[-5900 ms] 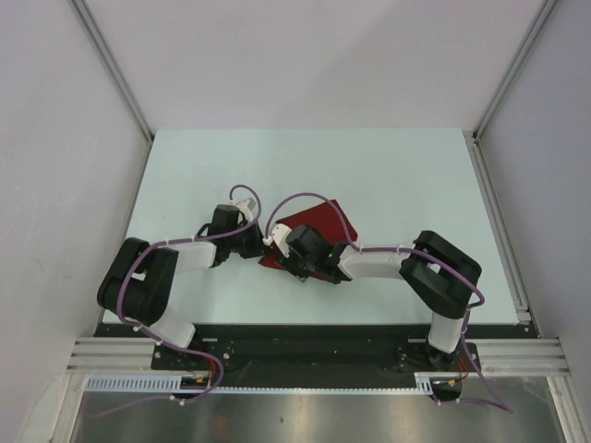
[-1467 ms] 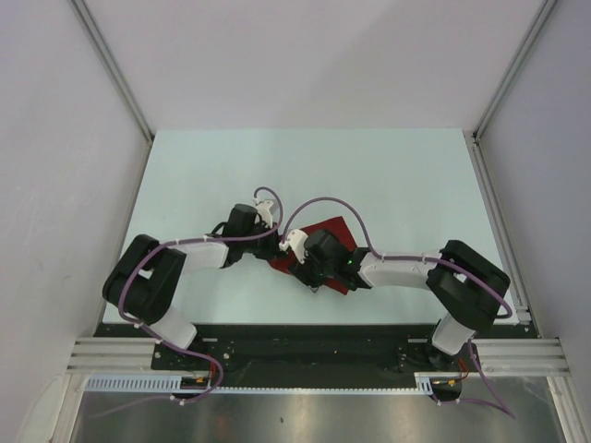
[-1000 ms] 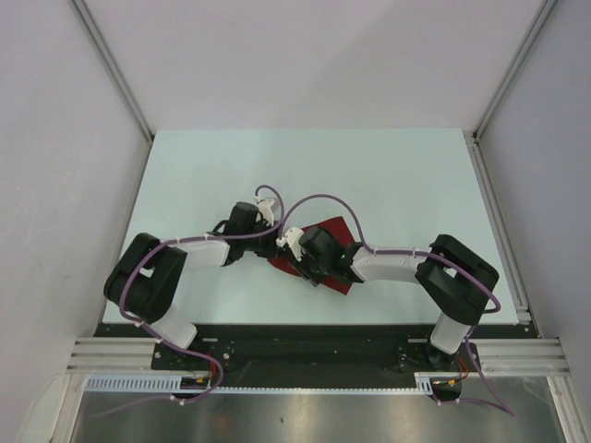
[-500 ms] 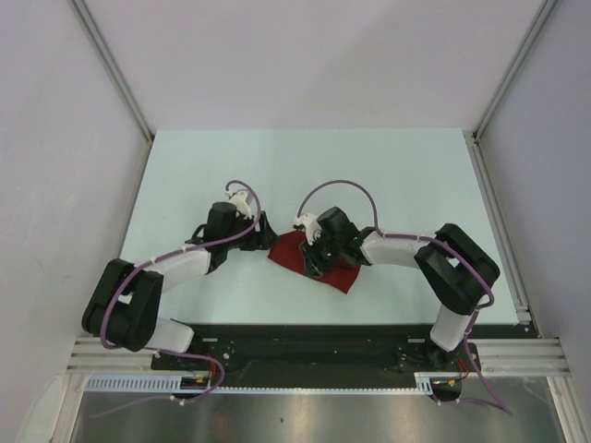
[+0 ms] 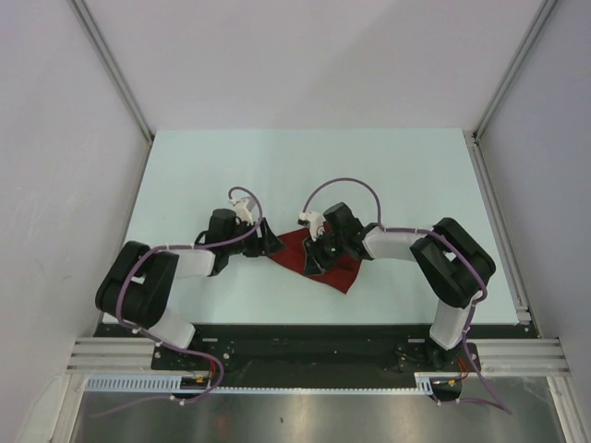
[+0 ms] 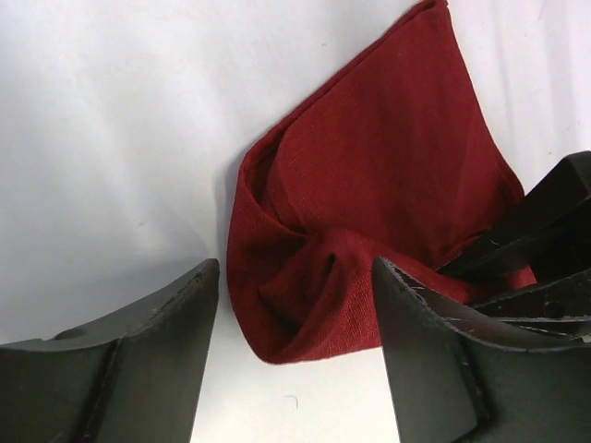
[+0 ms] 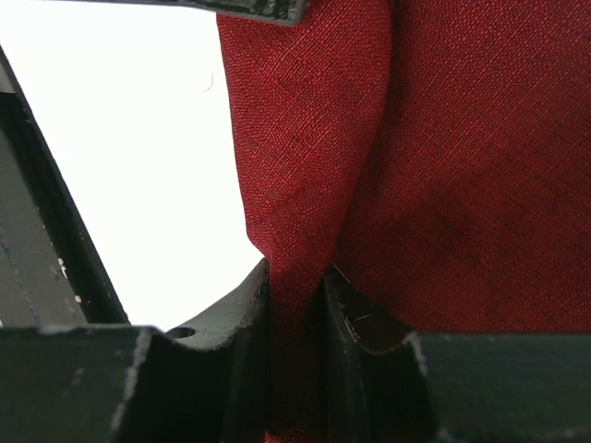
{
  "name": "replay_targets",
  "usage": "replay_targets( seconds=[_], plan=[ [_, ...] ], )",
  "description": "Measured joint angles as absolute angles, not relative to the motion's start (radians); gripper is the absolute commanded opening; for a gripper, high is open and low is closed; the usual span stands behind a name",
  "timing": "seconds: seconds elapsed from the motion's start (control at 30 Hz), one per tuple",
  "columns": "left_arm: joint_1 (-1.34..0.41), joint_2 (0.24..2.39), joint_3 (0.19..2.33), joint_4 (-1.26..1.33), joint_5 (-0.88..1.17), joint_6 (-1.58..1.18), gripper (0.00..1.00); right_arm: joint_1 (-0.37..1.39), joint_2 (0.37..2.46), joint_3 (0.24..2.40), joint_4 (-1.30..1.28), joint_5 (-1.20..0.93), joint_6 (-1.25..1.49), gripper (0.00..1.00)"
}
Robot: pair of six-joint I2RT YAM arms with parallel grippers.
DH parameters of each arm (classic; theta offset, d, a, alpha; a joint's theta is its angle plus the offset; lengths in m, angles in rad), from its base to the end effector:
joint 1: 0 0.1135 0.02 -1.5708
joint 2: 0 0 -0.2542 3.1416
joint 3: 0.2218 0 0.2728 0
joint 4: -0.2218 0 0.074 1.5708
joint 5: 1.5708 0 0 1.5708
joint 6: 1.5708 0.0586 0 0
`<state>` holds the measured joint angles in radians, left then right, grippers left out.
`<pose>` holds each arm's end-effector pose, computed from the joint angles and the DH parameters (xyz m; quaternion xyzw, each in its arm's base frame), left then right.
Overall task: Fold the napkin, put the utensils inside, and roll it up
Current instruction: Roll the napkin with the utensil
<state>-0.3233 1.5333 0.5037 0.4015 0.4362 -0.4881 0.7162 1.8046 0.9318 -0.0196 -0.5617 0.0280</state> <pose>0.2783 -0.1194 0.0957 0.0263 0.8750 -0.3521 0.3313 0.2612 0.2687 0.0992 -0.3925 0.8219 0.3597 0.2028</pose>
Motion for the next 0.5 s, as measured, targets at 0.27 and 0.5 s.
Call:
replay_targets(
  seconds=[0.27,0.5],
  plan=[
    [-0.32,1.612,0.504,0.49,0.504,-0.523,0.24,0.708,1.808,0.935,-0.019,-0.59,0.036,0.46],
    [-0.318,1.631,0.528,0.464,0.533,-0.513,0.06,0.721,1.8,1.021,-0.183,-0.532,0.031,0.62]
  ],
)
